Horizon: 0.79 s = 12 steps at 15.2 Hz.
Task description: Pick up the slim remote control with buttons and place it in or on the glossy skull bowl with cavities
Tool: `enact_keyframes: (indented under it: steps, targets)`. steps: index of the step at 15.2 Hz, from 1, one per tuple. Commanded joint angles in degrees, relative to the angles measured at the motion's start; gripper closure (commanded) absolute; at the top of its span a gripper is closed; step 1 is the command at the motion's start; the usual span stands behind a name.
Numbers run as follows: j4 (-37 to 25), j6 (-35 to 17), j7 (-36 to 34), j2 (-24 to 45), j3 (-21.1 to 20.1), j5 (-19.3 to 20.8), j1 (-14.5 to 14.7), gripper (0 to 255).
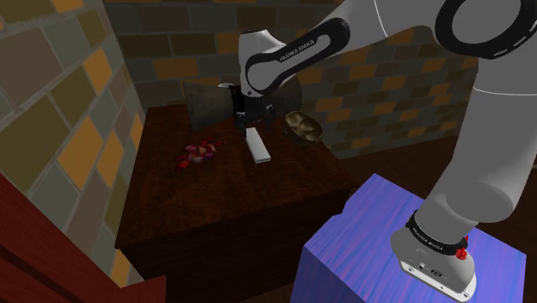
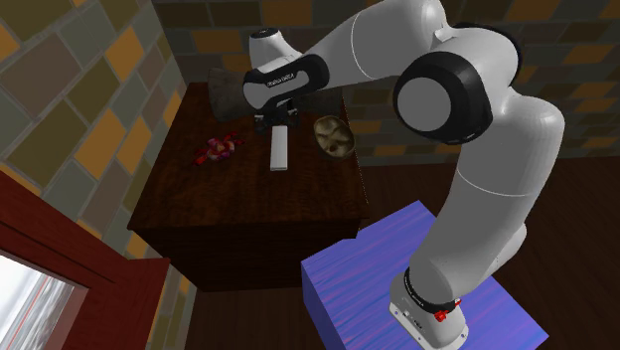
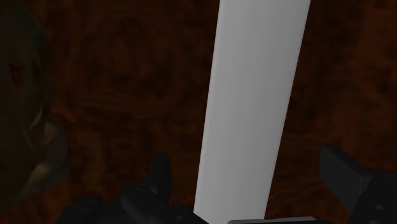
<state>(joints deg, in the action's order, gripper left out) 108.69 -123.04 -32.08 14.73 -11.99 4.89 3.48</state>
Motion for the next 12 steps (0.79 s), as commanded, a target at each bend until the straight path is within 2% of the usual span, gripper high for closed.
enact_keyframes:
  steps: [1, 6, 12]
  targets:
    - [-0.7, -0.8, -0.5, 1.7, 0.1, 0.5, 0.2, 0]
    - [0.8, -4.4, -1.0, 3.8, 0.4, 1.2, 0.4, 0]
    - [0.8, -4.4, -1.0, 3.8, 0.4, 1.2, 0.4, 0]
